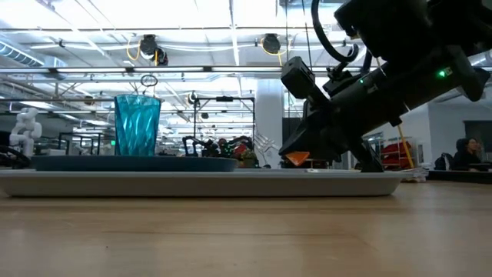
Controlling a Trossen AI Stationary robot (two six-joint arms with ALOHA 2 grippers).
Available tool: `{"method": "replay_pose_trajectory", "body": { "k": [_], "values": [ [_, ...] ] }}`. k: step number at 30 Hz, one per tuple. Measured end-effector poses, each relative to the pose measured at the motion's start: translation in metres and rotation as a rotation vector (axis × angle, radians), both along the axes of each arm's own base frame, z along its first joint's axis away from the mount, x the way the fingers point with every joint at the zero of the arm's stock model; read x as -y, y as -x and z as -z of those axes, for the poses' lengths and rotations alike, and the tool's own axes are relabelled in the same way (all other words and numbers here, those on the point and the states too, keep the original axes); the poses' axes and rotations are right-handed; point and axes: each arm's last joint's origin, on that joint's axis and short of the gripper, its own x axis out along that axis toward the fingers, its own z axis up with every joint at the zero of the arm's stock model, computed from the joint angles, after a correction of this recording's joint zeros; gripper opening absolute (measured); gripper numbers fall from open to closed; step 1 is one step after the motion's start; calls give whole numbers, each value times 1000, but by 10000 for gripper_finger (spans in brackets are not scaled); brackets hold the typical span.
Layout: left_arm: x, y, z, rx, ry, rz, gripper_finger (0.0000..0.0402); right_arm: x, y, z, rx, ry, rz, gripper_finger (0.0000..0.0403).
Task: Pick and place plate/cup/fork/spoon on tray
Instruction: Adjust the orange fork on the gray serving tray
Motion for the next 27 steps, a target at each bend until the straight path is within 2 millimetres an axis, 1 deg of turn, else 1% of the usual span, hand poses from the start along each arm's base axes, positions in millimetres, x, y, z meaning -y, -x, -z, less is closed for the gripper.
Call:
{"method": "replay_pose_trajectory", "body": {
  "k": [3,5,13,18,20,23,27],
  "values": [
    [0,0,0,0,1,0,170,1,1,1,-18,-1,-1,10],
    [0,0,0,0,1,0,170,1,2,3,-27,-5,5,25],
    [0,0,0,0,1,0,170,1,3,3,-35,7,12,119],
    [0,0,0,0,1,0,170,1,3,-2,-59,47,-20,162],
    [0,0,0,0,1,0,170,1,3,-8,-65,71,-42,172],
    [0,0,0,0,1,0,170,1,3,-26,-60,97,-106,177],
    [0,0,0,0,1,0,170,7,1,-52,-52,112,-184,167]
  ]
}}
